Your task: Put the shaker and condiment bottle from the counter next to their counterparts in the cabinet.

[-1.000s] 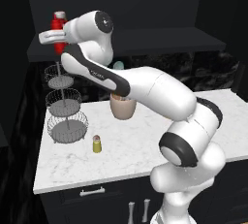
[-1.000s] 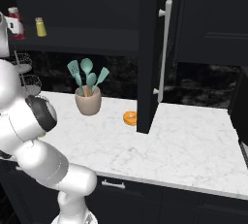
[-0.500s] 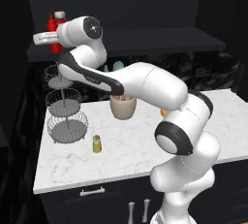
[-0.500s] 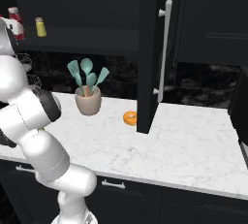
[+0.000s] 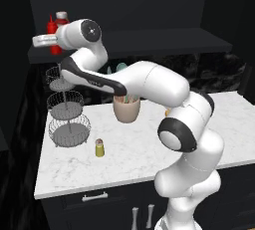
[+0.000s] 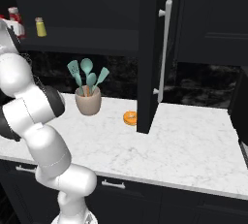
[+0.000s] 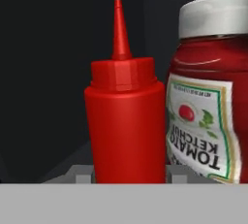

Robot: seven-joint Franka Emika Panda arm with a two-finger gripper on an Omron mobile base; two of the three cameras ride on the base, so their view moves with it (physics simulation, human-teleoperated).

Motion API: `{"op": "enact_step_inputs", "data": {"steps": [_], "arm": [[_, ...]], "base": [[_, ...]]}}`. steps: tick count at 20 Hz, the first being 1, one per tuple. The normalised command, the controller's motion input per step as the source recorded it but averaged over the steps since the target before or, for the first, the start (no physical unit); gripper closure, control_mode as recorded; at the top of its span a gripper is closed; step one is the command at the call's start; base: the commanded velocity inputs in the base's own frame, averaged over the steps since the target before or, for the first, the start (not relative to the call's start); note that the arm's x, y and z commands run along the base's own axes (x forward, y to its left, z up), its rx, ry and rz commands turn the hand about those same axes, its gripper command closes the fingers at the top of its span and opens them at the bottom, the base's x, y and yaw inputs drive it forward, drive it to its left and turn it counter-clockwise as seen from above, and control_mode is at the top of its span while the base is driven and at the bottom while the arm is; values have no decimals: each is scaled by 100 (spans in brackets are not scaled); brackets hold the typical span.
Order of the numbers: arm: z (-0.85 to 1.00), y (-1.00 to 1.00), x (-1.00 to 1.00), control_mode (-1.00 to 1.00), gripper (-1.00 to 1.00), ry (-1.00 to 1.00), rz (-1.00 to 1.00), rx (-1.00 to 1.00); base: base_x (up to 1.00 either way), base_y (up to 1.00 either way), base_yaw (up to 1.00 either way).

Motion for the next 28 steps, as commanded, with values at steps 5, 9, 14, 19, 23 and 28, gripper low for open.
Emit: {"op": "enact_step_inputs", "data": {"steps": [5,9,14,19,23,28], "arm": [[-14,1,32,-100,100,0,0,0],[-42,10,19,-100,100,-3,0,0],[-46,12,12,-100,100,-9,0,-1],[-71,4,0,-100,100,-19,0,-1],[-49,0,10,-100,100,-10,-3,0],[-18,0,9,-100,-100,0,-8,6]], "base": [[0,0,0],[0,0,0],[0,0,0],[0,0,0],[0,0,0],[0,0,0]]}}
